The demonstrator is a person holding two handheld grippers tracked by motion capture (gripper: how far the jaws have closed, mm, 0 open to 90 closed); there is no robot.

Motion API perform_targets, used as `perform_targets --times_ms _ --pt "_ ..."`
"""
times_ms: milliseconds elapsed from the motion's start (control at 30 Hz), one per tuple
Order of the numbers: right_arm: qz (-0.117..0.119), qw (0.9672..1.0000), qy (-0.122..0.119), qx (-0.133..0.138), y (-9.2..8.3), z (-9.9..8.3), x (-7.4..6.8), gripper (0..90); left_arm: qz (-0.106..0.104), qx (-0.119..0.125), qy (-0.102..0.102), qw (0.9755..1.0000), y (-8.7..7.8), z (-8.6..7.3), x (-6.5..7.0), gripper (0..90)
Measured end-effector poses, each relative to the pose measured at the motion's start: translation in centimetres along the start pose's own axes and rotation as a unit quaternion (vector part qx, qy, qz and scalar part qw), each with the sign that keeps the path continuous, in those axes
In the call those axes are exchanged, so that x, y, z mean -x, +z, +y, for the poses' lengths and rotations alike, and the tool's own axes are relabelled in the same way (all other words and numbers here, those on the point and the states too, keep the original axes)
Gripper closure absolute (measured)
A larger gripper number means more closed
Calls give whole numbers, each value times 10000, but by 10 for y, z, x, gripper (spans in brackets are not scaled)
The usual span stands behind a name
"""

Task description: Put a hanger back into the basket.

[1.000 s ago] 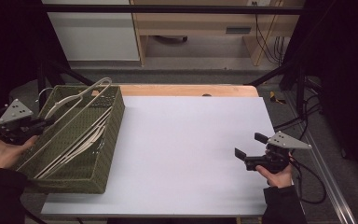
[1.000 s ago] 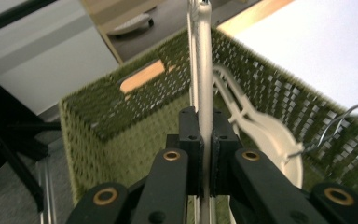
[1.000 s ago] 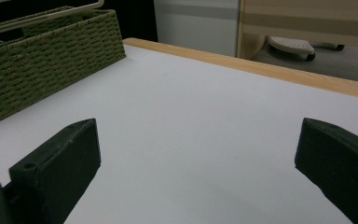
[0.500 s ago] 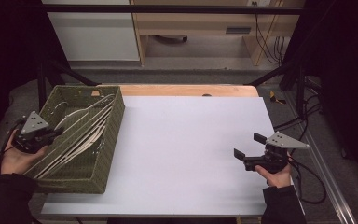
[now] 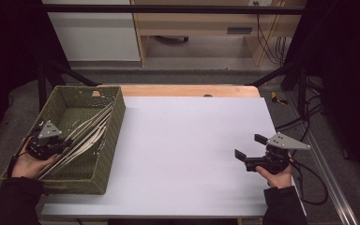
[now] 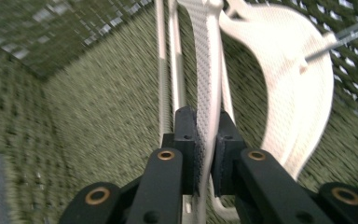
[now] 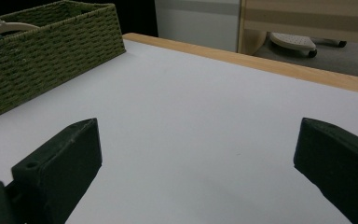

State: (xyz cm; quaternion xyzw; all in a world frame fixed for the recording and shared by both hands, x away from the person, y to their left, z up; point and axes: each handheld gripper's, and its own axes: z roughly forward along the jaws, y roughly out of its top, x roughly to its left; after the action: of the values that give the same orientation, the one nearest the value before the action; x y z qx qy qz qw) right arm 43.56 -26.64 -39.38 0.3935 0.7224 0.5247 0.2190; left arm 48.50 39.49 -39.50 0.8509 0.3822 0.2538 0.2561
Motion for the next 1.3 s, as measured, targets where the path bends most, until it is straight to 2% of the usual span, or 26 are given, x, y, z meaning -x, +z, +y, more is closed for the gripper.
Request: perform_targets --times_ms 133,200,300,333,367,533,600,633,667,700,733,767,800,833,867,900,967,1000,1033,1067,1100,1133,1167,1300 --pt "11 10000 21 10 2 0 -1 16 -46 48 -101 9999 -3 2 0 736" --pt "8 10000 15 -4 2 0 -1 16 -42 75 -129 9999 -7 5 -1 646" --pt "15 10000 9 16 2 0 -1 16 -139 208 -184 9995 -14 8 0 608" --pt "13 10000 25 22 1 0 -1 16 -177 307 -284 9990 -14 10 2 586" --pt "17 10000 24 21 1 0 -1 16 -215 263 -198 9992 -17 12 3 566" --pt "13 10000 32 30 1 0 -1 16 -192 649 -387 9970 -28 21 7 523" --pt "28 10000 5 24 0 0 0 16 -162 968 -583 9935 -36 27 9 490" --pt "20 10000 15 37 0 0 0 16 -194 1182 -720 9902 -40 29 11 463" --pt "21 10000 17 41 0 0 0 16 -252 1267 -742 9889 -43 31 12 451" --pt "23 10000 24 42 -1 0 0 16 -286 1450 -849 9854 -48 35 16 438" --pt "41 10000 0 31 -1 0 0 16 -293 1579 -853 9833 -52 39 20 416" --pt "30 10000 28 62 -1 0 0 15 -295 1839 -871 9786 -58 45 28 354" --pt "28 10000 28 71 -1 1 0 15 -295 1839 -871 9786 -58 45 28 325" --pt "28 10000 28 71 -1 1 0 15 -295 2006 -876 9753 -61 49 34 325" --pt "-34 9999 39 116 -3 1 0 14 -404 2227 -961 9693 -64 55 44 270" --pt "-34 9999 39 116 -3 1 0 14 -404 2227 -961 9693 -64 55 44 259" --pt "-53 9999 26 150 -4 1 0 11 -573 2420 -994 9635 -65 60 55 237" --pt "-60 9998 21 180 -5 1 0 11 -719 2579 -947 9588 -65 65 67 194" --pt "-60 9998 21 180 -5 1 0 11 -719 2579 -947 9588 -65 65 67 178" --pt "-74 9998 38 182 -5 1 0 9 -789 2646 -910 9568 -64 67 73 178" --pt "-54 9998 28 181 -6 1 0 9 -798 2694 -845 9560 -63 69 79 137" --pt "-54 9998 28 181 -6 1 0 9 -783 2699 -791 9564 -62 71 85 137" --pt "-28 9998 9 181 -7 1 0 9 -778 2732 -767 9557 -61 73 90 122" --pt "-11 9997 29 230 -8 2 -1 8 -882 2770 -800 9535 -54 77 103 101"
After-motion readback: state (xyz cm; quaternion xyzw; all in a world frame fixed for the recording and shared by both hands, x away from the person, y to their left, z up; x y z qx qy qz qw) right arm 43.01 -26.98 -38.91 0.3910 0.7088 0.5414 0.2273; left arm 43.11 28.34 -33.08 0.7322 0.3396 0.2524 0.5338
